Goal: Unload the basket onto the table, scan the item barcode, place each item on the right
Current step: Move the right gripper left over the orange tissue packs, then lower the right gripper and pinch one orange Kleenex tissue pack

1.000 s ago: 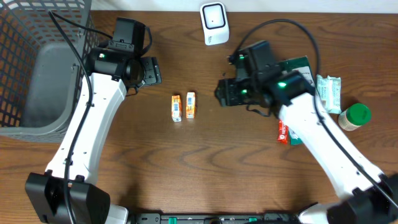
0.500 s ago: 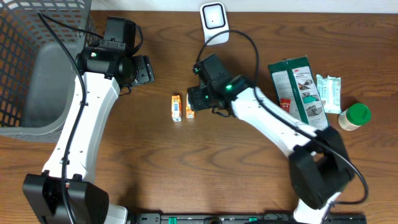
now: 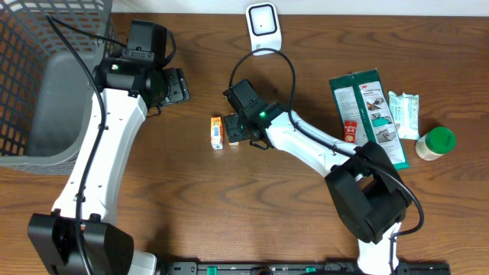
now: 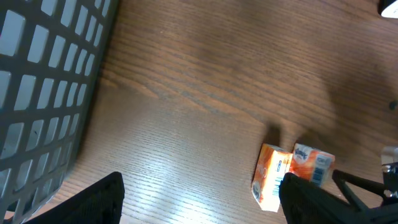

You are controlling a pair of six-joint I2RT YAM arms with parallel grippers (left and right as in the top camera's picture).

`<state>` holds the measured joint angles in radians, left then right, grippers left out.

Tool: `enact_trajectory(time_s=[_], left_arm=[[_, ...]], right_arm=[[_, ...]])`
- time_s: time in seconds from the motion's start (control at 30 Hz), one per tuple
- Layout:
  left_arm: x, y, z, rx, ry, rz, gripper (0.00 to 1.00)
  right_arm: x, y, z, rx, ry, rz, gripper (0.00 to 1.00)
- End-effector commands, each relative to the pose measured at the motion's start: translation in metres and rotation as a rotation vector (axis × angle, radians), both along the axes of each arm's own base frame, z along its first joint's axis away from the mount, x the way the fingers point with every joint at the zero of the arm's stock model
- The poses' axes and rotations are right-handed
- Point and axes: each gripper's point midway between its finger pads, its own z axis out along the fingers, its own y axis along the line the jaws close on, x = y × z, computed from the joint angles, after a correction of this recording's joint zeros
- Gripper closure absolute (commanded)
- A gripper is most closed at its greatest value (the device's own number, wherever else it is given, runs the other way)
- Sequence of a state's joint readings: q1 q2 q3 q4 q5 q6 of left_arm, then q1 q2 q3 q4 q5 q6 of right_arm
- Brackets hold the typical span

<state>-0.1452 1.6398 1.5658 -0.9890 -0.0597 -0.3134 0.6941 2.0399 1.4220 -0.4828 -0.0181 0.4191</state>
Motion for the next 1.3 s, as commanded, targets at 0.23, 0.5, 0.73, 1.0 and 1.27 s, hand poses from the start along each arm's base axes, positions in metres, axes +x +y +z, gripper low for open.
enact_trajectory(time_s=[0.23, 0.5, 0.73, 1.0, 1.27], left_arm=[[-0.003, 0.005, 0.009, 0.017, -0.023, 0.006, 0.2], [-0.003, 0.005, 0.009, 0.017, -0.023, 0.006, 0.2], [-0.003, 0.005, 0.009, 0.017, -0.023, 0.006, 0.2], [-0.003, 0.005, 0.009, 0.017, -0.022, 0.006, 0.2], [-0.003, 0.005, 0.009, 0.017, -0.023, 0.006, 0.2]], right_arm=[[0.003, -0.002, 0.003, -0.01, -0.011, -0.016, 0.8], [0.007, -0.029, 0.03, -0.011, -0.003, -0.06, 0.83], [0.003, -0.06, 0.046, 0.051, 0.098, -0.061, 0.88], [-0.003, -0.074, 0.038, 0.141, 0.199, -0.049, 0.91], [-0.013, -0.103, 0.009, -0.011, 0.189, -0.045, 0.83]])
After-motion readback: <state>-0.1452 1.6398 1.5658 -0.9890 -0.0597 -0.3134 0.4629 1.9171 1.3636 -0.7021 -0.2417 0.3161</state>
